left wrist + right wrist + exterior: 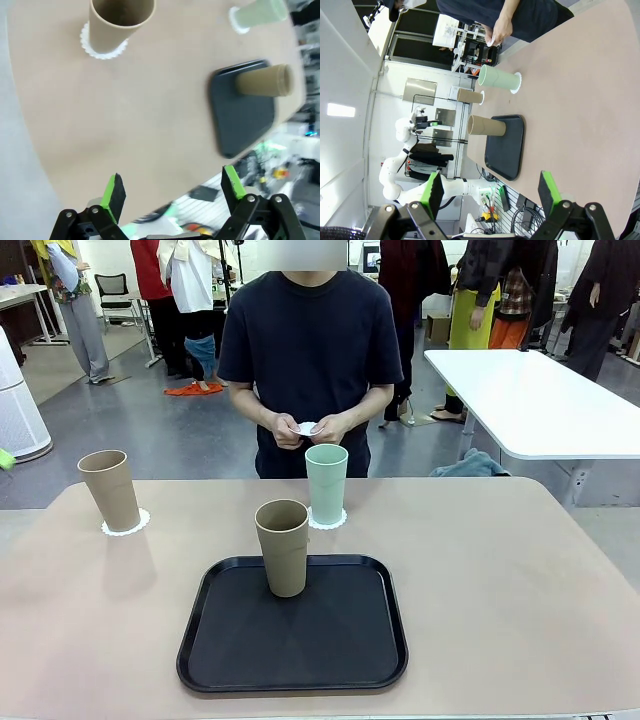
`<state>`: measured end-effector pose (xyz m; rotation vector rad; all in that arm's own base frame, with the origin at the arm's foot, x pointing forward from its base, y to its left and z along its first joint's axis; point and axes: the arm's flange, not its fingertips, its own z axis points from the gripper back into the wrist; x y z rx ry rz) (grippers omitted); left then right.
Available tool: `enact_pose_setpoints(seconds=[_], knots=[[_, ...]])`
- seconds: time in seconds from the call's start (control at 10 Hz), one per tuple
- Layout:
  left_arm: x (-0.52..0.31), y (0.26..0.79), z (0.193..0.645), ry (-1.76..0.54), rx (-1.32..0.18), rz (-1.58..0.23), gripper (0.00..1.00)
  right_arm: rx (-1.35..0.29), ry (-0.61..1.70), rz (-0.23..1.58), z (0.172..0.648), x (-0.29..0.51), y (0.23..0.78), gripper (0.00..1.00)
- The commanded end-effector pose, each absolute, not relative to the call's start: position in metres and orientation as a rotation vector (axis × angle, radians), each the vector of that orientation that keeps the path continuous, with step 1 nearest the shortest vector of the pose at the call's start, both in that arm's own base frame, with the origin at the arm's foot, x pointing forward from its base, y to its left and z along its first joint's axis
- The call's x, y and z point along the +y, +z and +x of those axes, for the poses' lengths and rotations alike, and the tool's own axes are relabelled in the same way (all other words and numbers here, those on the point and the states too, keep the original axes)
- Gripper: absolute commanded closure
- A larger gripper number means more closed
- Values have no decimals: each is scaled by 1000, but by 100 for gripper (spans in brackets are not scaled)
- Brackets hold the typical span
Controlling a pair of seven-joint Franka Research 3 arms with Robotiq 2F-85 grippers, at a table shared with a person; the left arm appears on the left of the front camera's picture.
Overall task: Place coasters on the table and set cups on them.
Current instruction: Take one Reusable plastic cup from the Flat Tray and place it on a coaster set by the human.
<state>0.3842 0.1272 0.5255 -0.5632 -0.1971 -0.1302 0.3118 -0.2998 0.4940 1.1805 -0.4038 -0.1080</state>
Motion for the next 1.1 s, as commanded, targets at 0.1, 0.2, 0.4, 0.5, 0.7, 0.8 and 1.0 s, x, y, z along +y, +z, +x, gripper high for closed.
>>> enact_pose_setpoints(seconds=[0.1, 0.2, 0.4, 0.5, 0.7, 0.8, 1.0], knots=[[220, 555, 360, 100, -277, -882, 0, -410, -107, 1188, 311, -300, 493, 0], [251, 556, 356, 122, -289, -965, 0, -410, -107, 1188, 311, -300, 493, 0], [304, 541, 328, 158, -299, -1069, 0, -410, -107, 1188, 311, -300, 493, 0], [316, 532, 332, 129, -250, -1066, 0, -410, -107, 1188, 311, -300, 493, 0], [326, 509, 339, 36, -143, -1045, 0, -410, -107, 1188, 311, -300, 493, 0], [332, 502, 343, 13, -142, -1068, 0, -410, -107, 1188, 311, -300, 493, 0], [342, 497, 346, -68, -143, -1128, 0, -410, -107, 1188, 311, -300, 493, 0]])
